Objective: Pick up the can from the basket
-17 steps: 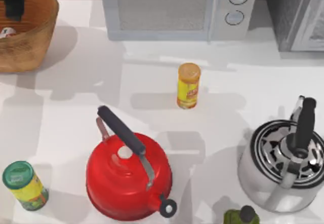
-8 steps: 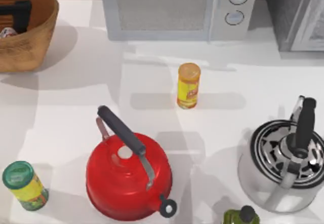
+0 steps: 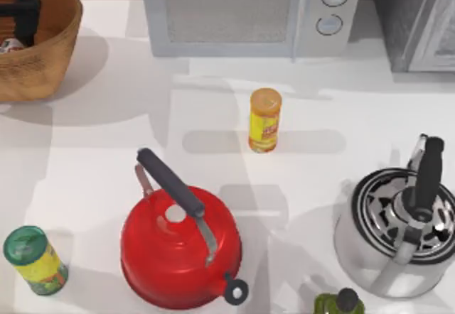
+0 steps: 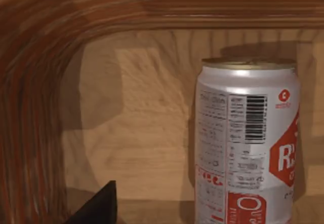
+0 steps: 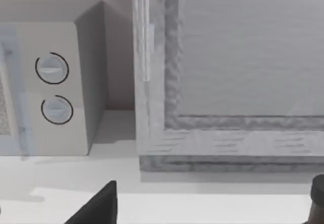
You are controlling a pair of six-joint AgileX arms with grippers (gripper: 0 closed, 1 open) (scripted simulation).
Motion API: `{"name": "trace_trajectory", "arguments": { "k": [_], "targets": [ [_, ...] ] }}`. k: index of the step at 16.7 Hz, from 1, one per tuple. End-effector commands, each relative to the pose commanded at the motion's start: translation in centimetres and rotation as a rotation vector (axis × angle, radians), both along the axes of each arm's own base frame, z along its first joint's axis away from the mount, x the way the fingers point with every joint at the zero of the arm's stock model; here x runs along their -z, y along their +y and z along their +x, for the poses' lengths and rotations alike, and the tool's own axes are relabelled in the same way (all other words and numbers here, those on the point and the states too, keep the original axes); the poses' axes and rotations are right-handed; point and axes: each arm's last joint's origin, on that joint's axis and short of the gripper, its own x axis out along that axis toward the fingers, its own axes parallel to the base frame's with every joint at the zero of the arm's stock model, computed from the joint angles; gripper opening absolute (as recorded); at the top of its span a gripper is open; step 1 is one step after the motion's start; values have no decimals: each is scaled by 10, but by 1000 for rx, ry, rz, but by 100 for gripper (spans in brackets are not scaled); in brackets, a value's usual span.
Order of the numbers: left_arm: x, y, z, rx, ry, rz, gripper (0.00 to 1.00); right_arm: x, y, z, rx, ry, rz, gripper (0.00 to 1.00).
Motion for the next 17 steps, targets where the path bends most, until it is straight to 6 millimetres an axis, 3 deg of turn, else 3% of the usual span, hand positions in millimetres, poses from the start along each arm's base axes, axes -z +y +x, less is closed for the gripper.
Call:
{"name": "trace_trajectory", "arguments": {
  "k": [2, 8, 12, 17],
  "targets": [
    [7, 1, 1, -5, 3, 0, 100, 0, 0, 0, 0, 0, 0, 100],
    [57, 0, 12, -5, 0, 0, 100, 0, 0, 0, 0, 0, 0, 100],
    [59, 0, 12, -5, 1, 0, 100, 0, 0, 0, 0, 0, 0, 100],
    [59, 0, 12, -5, 1, 0, 62, 0, 0, 0, 0, 0, 0, 100]
  ]
}}
